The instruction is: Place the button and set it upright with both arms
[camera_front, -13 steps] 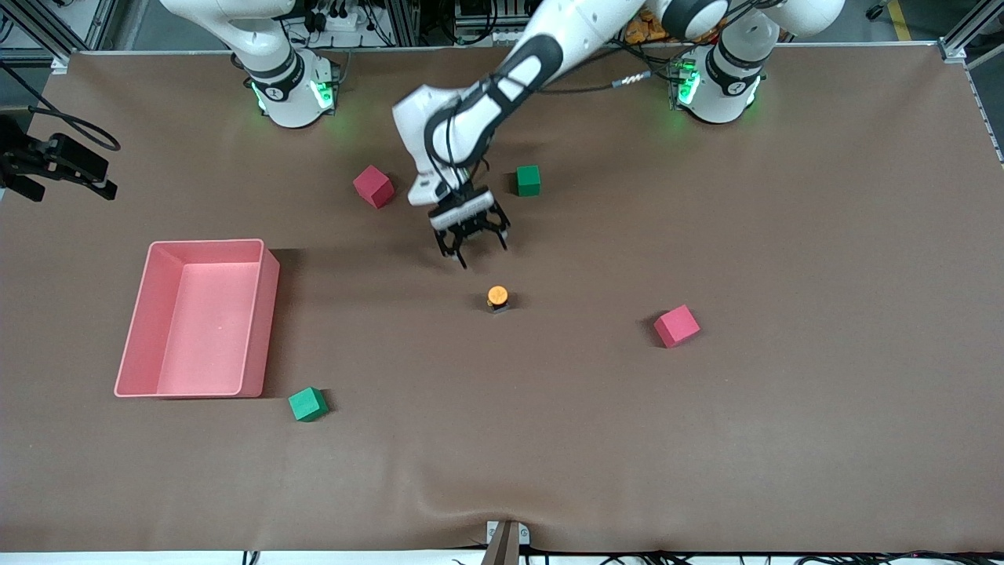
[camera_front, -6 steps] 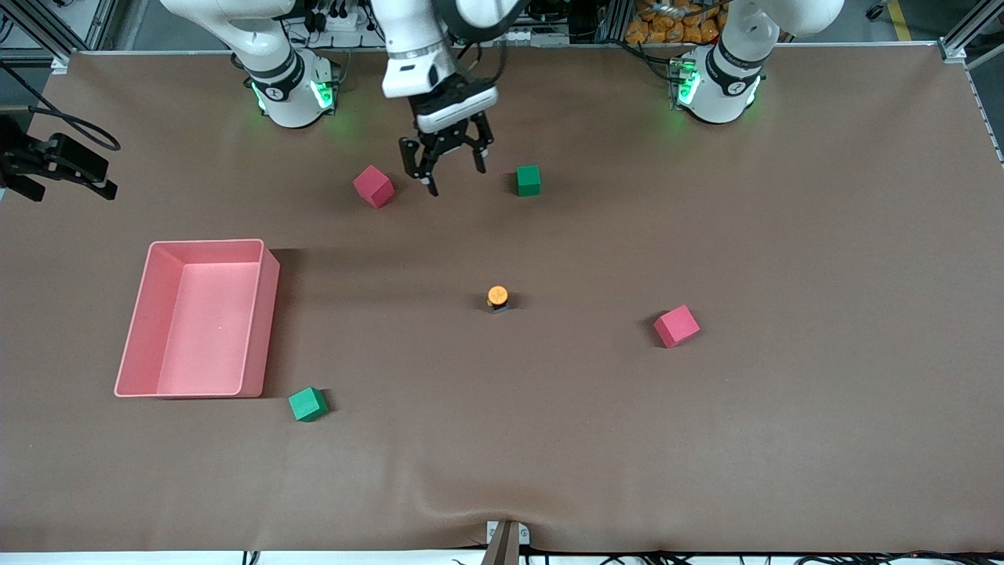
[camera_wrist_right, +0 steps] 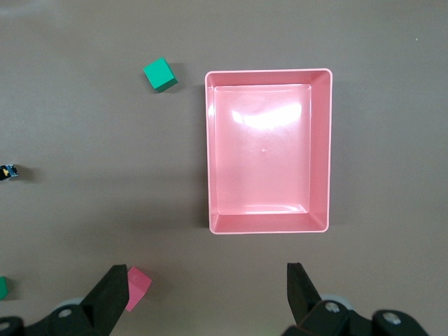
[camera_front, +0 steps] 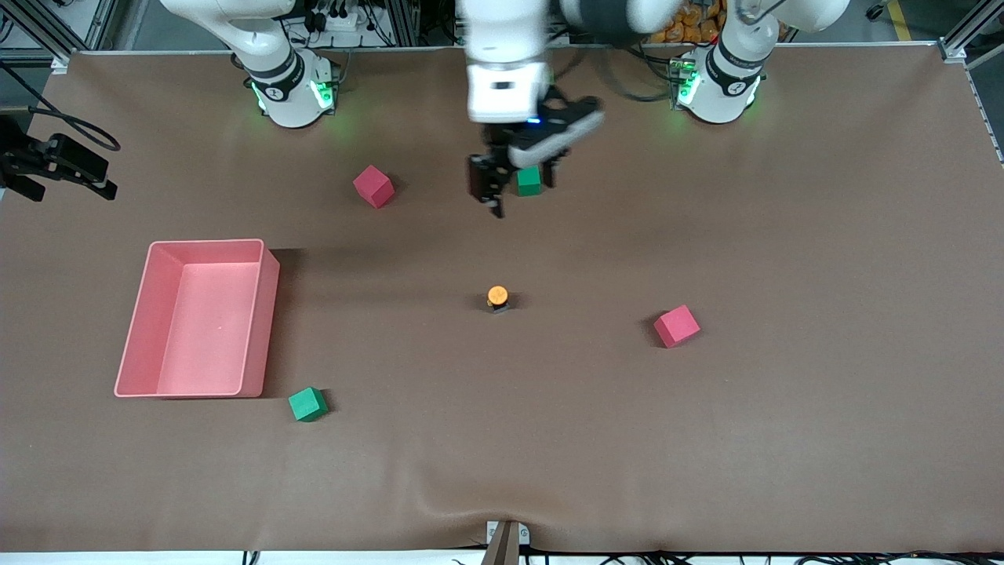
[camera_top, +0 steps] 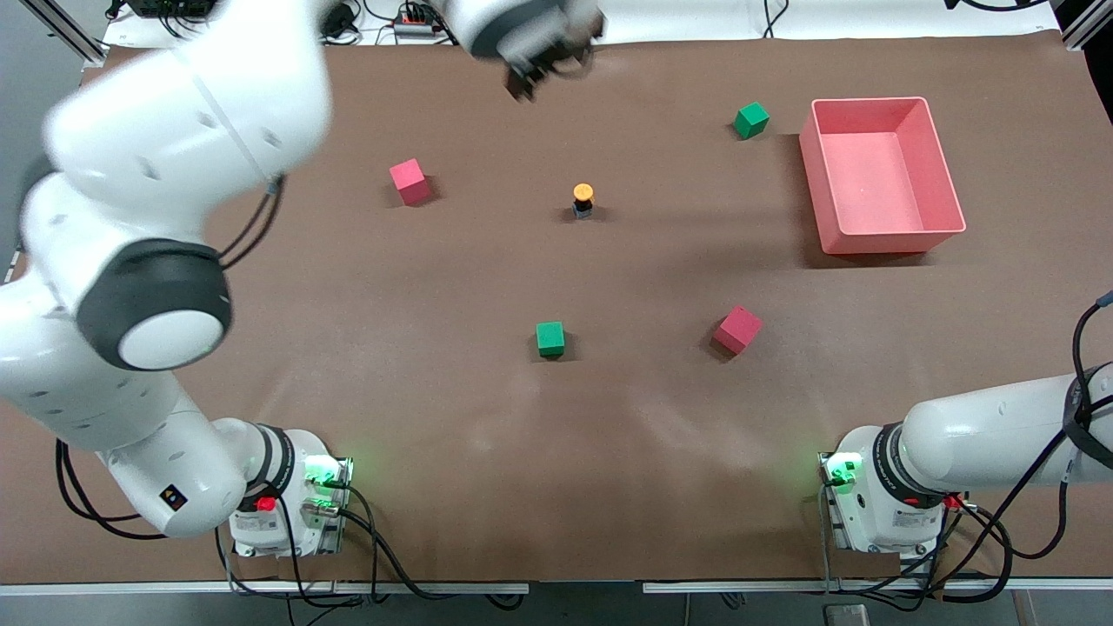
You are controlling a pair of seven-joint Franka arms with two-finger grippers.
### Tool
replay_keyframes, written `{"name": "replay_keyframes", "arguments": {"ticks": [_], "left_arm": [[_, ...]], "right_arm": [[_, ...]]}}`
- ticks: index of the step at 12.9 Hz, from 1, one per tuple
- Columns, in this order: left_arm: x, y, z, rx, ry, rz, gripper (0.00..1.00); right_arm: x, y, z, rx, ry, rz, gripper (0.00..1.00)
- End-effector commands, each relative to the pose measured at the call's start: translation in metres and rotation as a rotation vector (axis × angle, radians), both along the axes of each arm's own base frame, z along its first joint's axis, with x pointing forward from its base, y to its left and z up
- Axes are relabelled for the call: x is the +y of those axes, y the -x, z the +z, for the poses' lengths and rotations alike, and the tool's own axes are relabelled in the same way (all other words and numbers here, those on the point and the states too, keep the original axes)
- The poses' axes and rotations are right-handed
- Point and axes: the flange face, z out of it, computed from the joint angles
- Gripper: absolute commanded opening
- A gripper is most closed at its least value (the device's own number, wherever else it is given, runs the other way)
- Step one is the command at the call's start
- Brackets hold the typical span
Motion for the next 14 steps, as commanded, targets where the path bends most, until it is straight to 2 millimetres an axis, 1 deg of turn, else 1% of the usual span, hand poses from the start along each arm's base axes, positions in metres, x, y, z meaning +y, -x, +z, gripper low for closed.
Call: {"name": "replay_keyframes", "arguments": {"ticks": [1,2,3,4,5,6,7,8,9,12,13,14], "left_arm": [[0.062,-0.015,0.028,0.063,-0.022,0.011,1.00],[0.087,-0.023,0.038,0.077,-0.055,-0.014,1.00],[0.120,-0.039,0.048,0.098,-0.073,-0.069,1.00],[0.152,-0.049,0.056,0.132,-0.094,-0.119,1.00],[0.183,-0.059,0.061,0.167,-0.119,-0.161,1.00],[0.223,-0.066,0.072,0.194,-0.125,-0.212,1.00],[0.259,-0.073,0.076,0.251,-0.093,-0.297,1.00],[0.305,-0.078,0.081,0.303,-0.058,-0.368,1.00],[0.342,-0.080,0.078,0.352,-0.043,-0.425,1.00],[0.433,-0.080,0.063,0.412,-0.054,-0.598,1.00],[0.458,-0.082,0.061,0.413,-0.054,-0.664,1.00],[0.476,-0.082,0.059,0.416,-0.052,-0.688,1.00]], "right_arm": [[-0.001,0.001,0.003,0.000,-0.018,-0.011,1.00],[-0.002,0.001,0.003,0.000,-0.018,-0.013,1.00],[-0.002,0.001,0.003,0.000,-0.018,-0.013,1.00],[-0.002,0.001,0.003,0.000,-0.018,-0.013,1.00],[-0.001,0.002,0.004,0.000,-0.018,-0.011,1.00],[-0.002,0.001,0.003,0.002,-0.018,-0.013,1.00],[-0.001,0.001,0.003,0.000,-0.018,-0.013,1.00],[-0.001,0.001,0.002,0.003,-0.018,-0.011,1.00],[-0.001,0.001,0.002,0.003,-0.018,-0.011,1.00],[-0.001,0.001,0.002,0.003,-0.018,-0.011,1.00],[0.000,0.001,0.002,0.003,-0.018,-0.010,1.00],[0.000,0.001,0.002,0.003,-0.018,-0.010,1.00]]}}
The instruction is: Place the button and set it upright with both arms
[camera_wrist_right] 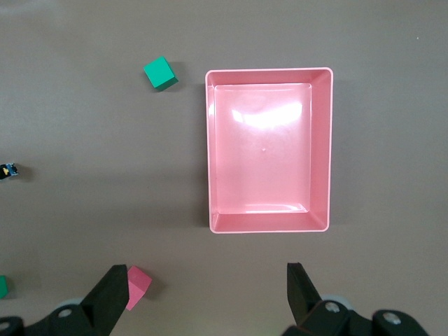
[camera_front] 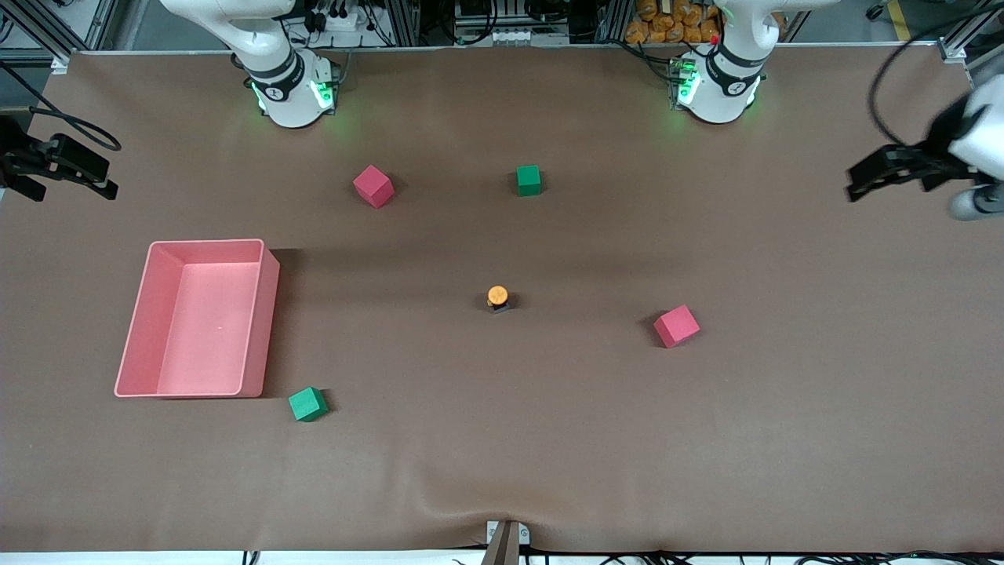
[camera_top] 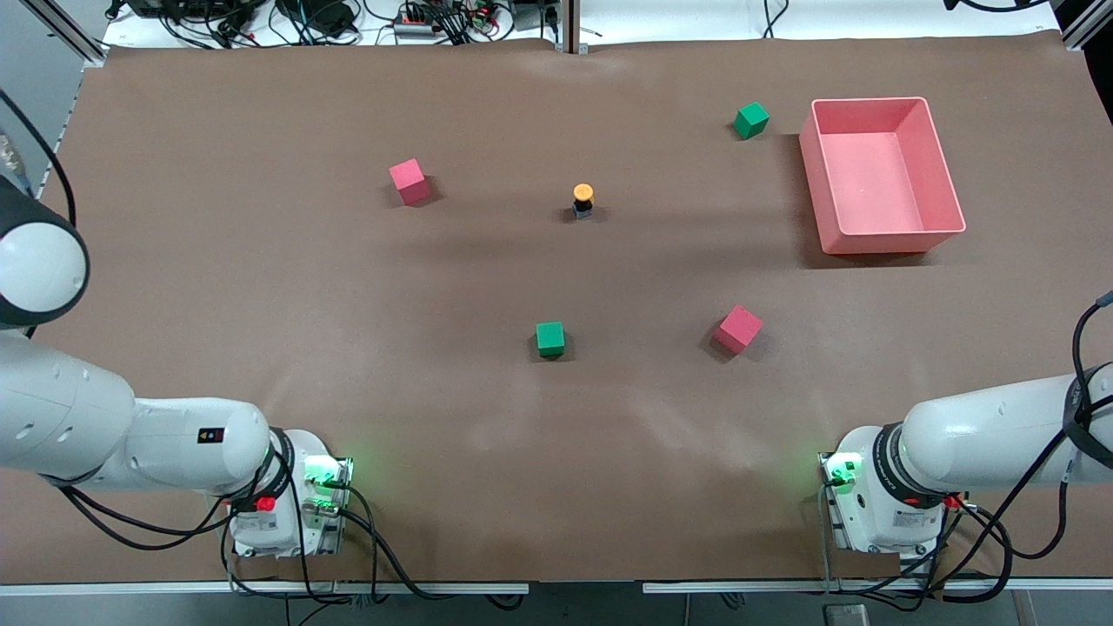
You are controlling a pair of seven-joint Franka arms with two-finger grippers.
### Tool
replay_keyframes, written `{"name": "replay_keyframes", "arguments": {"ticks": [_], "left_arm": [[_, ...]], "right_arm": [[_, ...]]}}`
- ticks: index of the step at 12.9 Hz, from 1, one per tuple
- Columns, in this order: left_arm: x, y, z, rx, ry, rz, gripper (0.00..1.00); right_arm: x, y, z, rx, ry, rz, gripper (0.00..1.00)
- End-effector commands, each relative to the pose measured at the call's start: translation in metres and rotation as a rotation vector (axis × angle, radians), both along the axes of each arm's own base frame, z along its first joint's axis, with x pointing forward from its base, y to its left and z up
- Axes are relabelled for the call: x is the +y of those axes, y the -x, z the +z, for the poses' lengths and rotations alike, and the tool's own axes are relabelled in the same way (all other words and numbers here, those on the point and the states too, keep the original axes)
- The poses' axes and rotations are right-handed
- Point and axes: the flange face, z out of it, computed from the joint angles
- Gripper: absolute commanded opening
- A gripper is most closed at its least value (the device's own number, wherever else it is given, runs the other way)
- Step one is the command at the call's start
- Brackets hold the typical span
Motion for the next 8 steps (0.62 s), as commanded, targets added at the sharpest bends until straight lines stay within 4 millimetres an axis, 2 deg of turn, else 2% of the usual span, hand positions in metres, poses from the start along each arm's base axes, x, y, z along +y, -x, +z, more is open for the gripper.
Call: {"name": "replay_keyframes", "arguments": {"ticks": [1,2,3,6,8], "left_arm": [[0.031,0.014,-0.009,0.028,0.027,-0.057,1.00],[0.045,0.021,-0.017,0.021,0.023,-0.034,1.00],[0.049,0.031,-0.018,-0.004,0.016,-0.033,1.00],[0.040,0.038,-0.005,-0.013,0.011,-0.039,1.00],[0.017,0.042,0.005,-0.024,0.002,-0.028,1.00]], "right_arm": [[-0.002,0.001,0.003,0.001,-0.018,-0.013,1.00],[-0.001,0.001,0.003,-0.001,-0.018,-0.010,1.00],[0.000,0.001,0.003,-0.001,-0.018,-0.010,1.00],[0.000,0.001,0.003,-0.001,-0.018,-0.010,1.00],[0.000,0.001,0.003,-0.001,-0.018,-0.010,1.00]]}}
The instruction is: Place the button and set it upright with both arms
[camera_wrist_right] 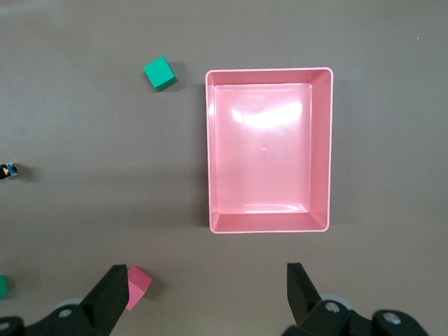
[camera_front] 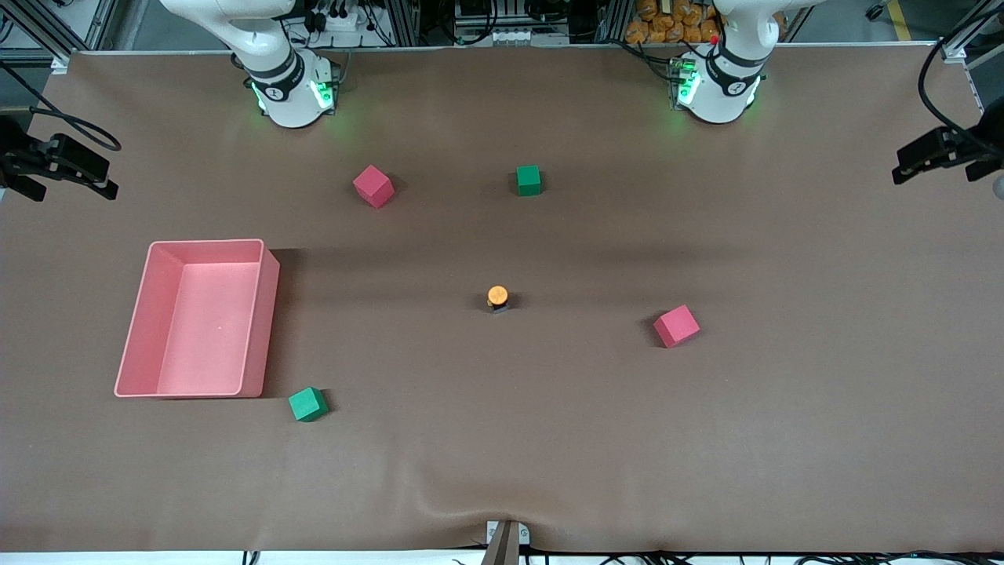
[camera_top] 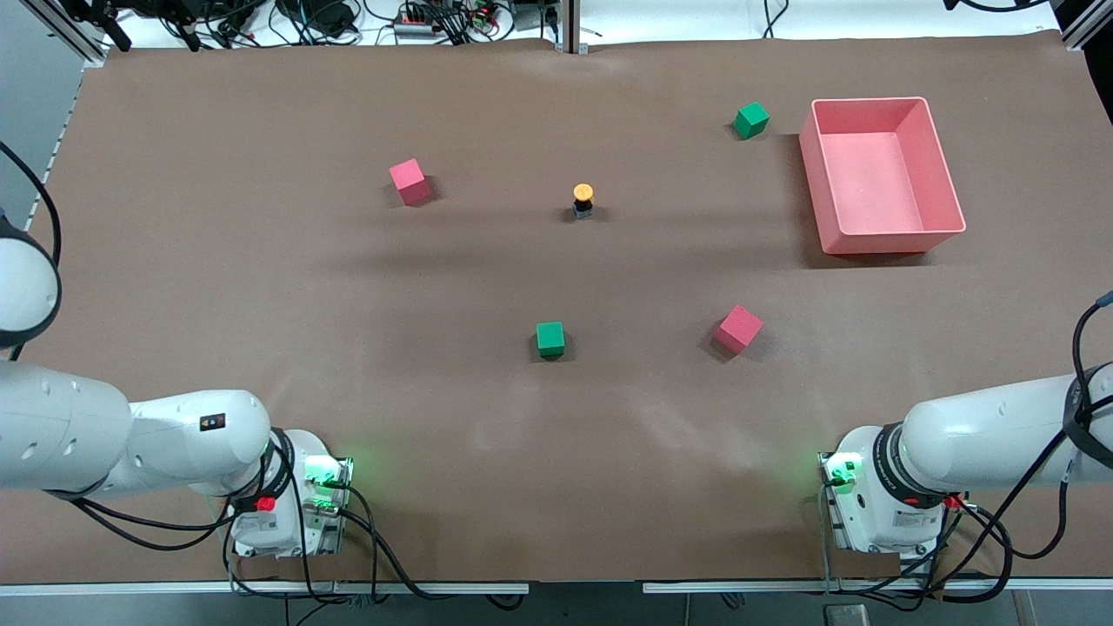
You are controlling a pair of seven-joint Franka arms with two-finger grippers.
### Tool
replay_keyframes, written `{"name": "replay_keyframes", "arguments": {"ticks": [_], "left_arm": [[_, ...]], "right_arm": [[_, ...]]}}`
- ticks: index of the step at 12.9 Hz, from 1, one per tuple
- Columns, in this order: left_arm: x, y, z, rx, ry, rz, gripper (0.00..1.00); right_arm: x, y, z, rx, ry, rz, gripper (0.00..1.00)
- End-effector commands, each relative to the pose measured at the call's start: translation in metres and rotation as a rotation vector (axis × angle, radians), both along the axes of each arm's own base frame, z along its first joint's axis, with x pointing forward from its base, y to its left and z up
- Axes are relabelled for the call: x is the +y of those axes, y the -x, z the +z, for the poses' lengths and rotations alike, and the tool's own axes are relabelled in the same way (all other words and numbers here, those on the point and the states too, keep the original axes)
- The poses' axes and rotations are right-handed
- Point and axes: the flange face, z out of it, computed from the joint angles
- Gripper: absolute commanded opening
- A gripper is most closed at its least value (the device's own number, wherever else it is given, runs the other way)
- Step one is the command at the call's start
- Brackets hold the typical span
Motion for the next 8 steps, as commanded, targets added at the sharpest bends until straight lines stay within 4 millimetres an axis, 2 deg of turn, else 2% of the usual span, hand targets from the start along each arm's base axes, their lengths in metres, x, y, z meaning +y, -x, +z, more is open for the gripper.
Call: {"name": "replay_keyframes", "arguments": {"ticks": [1,4,6,8], "left_arm": [[-0.026,0.014,0.011,-0.020,0.000,0.048,1.00],[-0.030,0.013,0.018,-0.036,-0.001,0.062,1.00],[-0.041,0.011,0.025,-0.053,-0.013,0.043,1.00],[-0.041,0.010,0.025,-0.053,-0.013,0.034,1.00]], "right_arm": [[-0.001,0.001,0.003,-0.001,-0.017,-0.011,1.00],[-0.001,0.001,0.003,-0.001,-0.017,-0.011,1.00],[-0.001,0.001,0.003,-0.001,-0.017,-0.012,1.00],[-0.001,0.001,0.003,-0.001,-0.017,-0.012,1.00]]}}
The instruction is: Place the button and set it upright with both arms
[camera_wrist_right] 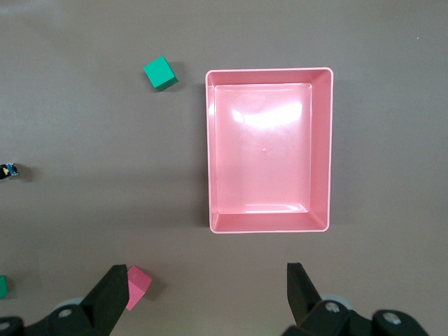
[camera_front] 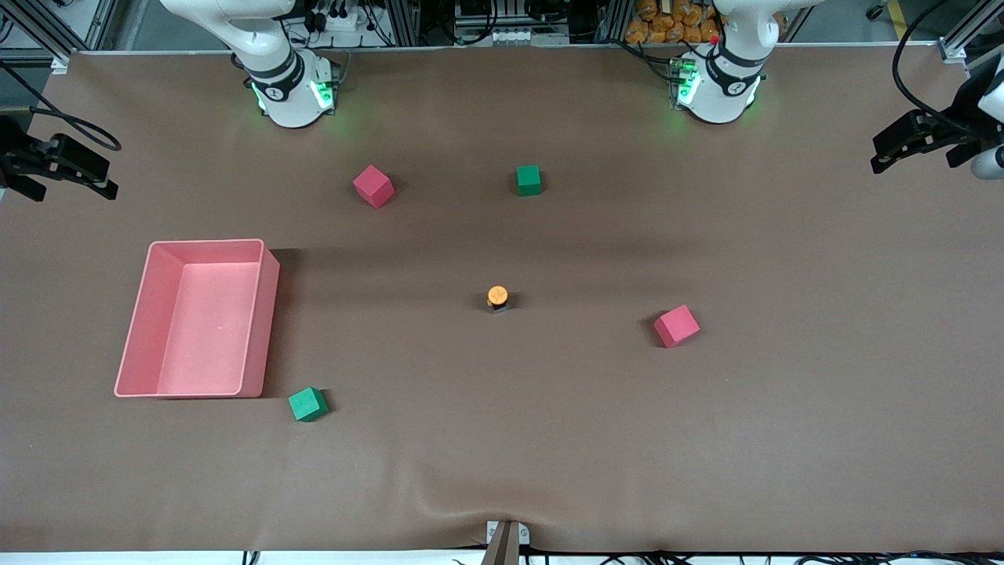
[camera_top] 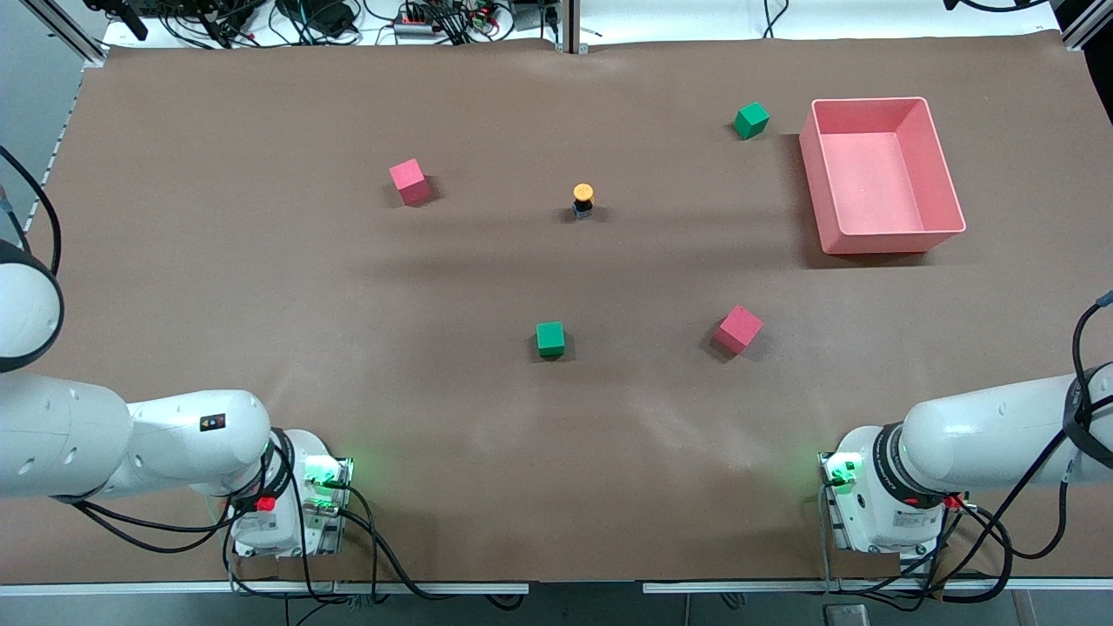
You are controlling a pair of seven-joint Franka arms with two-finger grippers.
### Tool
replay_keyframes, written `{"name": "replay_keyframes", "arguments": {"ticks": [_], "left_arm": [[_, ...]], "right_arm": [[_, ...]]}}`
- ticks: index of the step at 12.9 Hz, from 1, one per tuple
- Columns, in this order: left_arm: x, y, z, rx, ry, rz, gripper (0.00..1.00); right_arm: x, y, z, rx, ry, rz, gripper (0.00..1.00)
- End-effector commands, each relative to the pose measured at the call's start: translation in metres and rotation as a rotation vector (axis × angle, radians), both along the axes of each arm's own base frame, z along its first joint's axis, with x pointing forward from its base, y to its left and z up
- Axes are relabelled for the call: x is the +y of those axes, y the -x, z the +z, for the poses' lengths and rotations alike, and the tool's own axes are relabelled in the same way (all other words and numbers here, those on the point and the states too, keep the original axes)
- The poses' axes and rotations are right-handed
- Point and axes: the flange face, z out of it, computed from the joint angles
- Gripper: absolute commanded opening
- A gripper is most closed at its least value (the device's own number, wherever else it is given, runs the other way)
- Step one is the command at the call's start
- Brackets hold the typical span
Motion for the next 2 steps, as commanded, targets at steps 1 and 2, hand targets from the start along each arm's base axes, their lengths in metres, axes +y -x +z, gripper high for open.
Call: {"name": "replay_keyframes", "arguments": {"ticks": [1,2], "left_arm": [[-0.0005,0.0025,0.0092,-0.015,0.000,0.003,1.00],[-0.0012,0.0027,0.0098,-0.015,0.000,0.002,1.00]], "right_arm": [[-0.0006,0.0008,0.0030,0.001,-0.017,-0.011,1.00],[-0.0006,0.0007,0.0031,-0.001,-0.017,-0.011,1.00]]}}
